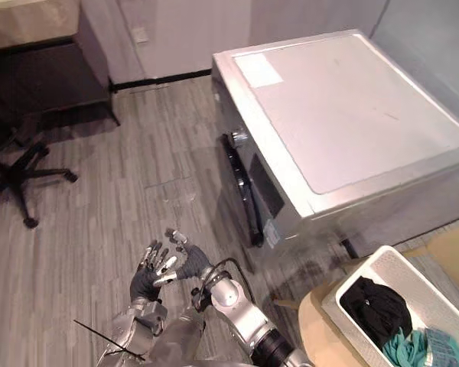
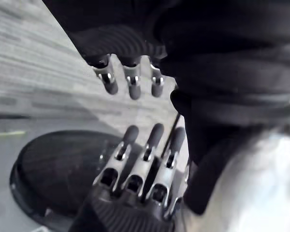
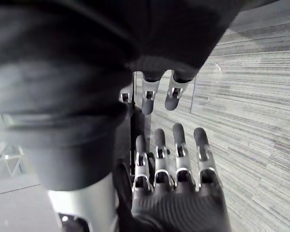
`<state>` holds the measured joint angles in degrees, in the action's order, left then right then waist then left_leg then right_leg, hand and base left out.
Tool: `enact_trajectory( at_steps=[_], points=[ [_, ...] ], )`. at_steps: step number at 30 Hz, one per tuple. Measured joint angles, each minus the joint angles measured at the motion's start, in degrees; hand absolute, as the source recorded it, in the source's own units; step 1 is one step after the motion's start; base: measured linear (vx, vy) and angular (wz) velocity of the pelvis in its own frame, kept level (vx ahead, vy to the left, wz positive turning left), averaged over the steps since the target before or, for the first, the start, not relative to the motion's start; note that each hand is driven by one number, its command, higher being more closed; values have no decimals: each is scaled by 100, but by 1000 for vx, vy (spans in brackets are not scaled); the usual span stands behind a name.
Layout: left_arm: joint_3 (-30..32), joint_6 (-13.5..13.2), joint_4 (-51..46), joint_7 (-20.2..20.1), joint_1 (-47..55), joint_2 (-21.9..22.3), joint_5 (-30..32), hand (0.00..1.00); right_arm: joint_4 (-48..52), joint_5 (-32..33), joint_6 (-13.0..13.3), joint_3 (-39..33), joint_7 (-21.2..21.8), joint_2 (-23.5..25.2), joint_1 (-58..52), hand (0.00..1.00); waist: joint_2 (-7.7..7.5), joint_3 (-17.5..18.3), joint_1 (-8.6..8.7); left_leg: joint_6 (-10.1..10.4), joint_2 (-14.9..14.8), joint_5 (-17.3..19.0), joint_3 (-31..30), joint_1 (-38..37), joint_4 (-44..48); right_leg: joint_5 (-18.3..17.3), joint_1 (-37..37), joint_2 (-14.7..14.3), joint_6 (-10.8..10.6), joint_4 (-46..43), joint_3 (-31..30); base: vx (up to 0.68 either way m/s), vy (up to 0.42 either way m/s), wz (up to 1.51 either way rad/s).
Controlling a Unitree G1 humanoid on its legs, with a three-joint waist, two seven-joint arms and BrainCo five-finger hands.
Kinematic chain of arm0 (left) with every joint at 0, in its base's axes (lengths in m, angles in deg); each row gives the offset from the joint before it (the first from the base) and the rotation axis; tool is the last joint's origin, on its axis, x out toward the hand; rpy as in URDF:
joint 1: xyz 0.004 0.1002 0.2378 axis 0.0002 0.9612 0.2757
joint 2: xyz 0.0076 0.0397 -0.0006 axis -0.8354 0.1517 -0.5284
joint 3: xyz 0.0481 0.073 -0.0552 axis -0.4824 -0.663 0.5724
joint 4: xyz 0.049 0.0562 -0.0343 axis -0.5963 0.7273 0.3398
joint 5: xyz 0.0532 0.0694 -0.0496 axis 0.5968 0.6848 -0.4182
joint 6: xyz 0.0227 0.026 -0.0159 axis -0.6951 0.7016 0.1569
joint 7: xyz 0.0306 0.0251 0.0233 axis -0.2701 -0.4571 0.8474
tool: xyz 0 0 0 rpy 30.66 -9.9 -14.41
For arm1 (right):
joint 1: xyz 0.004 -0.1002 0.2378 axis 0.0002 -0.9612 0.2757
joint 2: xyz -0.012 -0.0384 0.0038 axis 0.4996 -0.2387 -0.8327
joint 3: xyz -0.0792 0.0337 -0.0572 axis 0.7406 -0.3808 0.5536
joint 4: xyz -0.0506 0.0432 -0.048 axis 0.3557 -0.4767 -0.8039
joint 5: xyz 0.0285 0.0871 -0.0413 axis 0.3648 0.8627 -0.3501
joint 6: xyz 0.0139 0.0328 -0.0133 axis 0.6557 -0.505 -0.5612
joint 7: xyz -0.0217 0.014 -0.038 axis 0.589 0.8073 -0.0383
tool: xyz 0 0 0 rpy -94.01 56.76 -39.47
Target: Pick up the laundry basket with both hands and put the clothes into the washing machine.
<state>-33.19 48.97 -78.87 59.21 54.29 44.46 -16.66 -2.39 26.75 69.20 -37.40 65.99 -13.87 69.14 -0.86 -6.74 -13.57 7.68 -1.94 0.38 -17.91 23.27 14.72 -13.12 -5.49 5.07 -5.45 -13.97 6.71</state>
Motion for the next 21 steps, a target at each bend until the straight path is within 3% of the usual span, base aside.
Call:
enact_trajectory(
  at_steps=[3, 4, 8, 14, 21],
  points=[
    [177, -45, 68, 35, -29, -45, -2, 0, -3, 4, -8, -585, -273, 67, 147, 0, -61, -98, -69, -37, 72, -113, -16, 12, -97, -104, -94, 95, -35, -184, 50, -6, 0, 22],
    [283, -81, 201, 30, -31, -79, 0, 0, -3, 5, -20, -1240, -617, 119, 260, 0, -28, -186, -81, -34, 110, -167, -43, 14, -115, -141, -118, 126, -51, -261, 79, 11, 0, 15],
    [642, -96, 1024, 107, 4, -117, 20, 0, 20, 0, -13, -2611, -1358, -42, 773, 0, -26, -328, -125, -40, 102, -250, -20, 93, -188, -168, -291, 146, -54, -405, 48, -18, 3, 1],
    [1041, -73, 2339, 260, -283, -27, 400, 0, 32, -64, -20, -3016, -1732, 43, 724, 0, -43, -354, -138, -12, 39, -296, 18, 145, -280, -209, -456, 121, -16, -504, -31, -17, -16, -5],
    [1634, -76, 3479, 387, -780, 144, 477, 0, -27, -40, -13, -3286, -1863, 285, 972, 0, -90, -573, -152, -19, -10, -321, 67, 298, -284, -224, -681, 105, -6, -592, -71, -40, -10, -4]
  ],
)
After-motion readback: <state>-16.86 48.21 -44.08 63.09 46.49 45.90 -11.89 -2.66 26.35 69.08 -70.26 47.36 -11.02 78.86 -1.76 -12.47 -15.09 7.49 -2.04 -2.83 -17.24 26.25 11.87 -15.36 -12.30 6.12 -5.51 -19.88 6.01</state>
